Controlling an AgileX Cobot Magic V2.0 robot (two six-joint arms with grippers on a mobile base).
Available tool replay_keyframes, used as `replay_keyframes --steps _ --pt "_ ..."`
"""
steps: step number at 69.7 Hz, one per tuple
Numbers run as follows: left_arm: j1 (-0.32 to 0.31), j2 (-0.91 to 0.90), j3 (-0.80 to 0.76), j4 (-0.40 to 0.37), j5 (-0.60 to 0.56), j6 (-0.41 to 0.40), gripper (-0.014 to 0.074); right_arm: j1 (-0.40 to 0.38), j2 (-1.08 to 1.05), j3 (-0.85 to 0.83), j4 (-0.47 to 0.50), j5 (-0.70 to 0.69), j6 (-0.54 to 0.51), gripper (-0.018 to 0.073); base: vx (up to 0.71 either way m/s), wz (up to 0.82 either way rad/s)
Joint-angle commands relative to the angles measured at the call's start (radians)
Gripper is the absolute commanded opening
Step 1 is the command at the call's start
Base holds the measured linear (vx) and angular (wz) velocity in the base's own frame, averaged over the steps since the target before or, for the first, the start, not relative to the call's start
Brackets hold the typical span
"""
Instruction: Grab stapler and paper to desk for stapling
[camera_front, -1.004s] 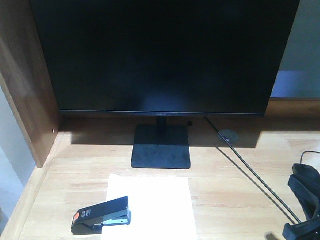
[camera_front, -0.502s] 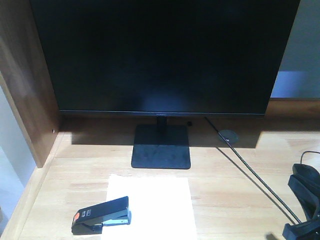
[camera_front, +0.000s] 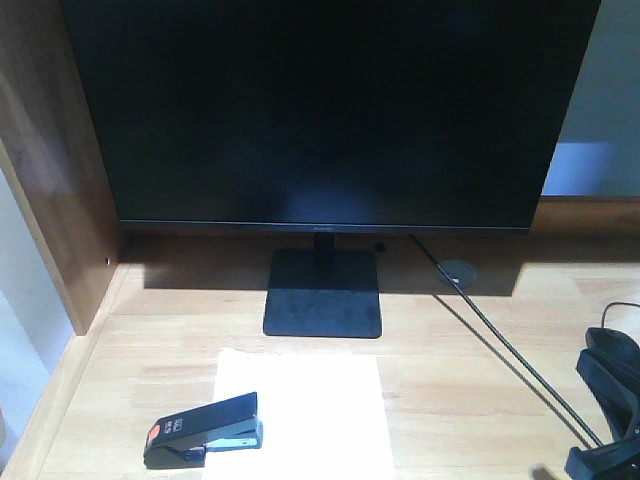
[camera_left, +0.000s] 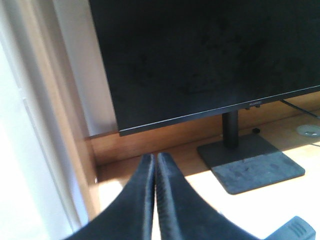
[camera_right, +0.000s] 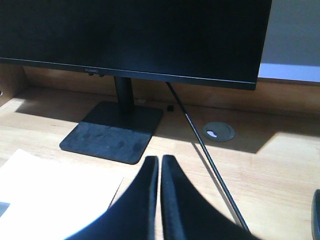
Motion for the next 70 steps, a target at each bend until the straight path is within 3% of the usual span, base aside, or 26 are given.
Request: replay_keyframes --steps 1,29,37,70 --pt "0.025 -0.049 -0.016 -0.034 -0.009 -0.012 -0.0006 -0.001 -0.001 -0.028 -0.048 0.018 -0.008 -0.0005 0.0 0.0" --pt "0.21 -0.271 0.195 -0.147 -0.019 -0.012 -0.0006 -0.001 -0.001 -0.028 -0.048 0.017 -0.008 -0.0005 0.0 0.0" --pt "0.249 -0.312 0.243 -0.147 -0.021 -0.012 -0.0006 -0.001 -0.001 -0.028 -0.048 0.017 -0.008 -0.0005 0.0 0.0" --pt "0.259 -0.329 0.28 -0.169 0.017 -0.012 -0.0006 -0.001 -0.001 -0.028 -0.048 0.017 -0.008 -0.0005 0.0 0.0"
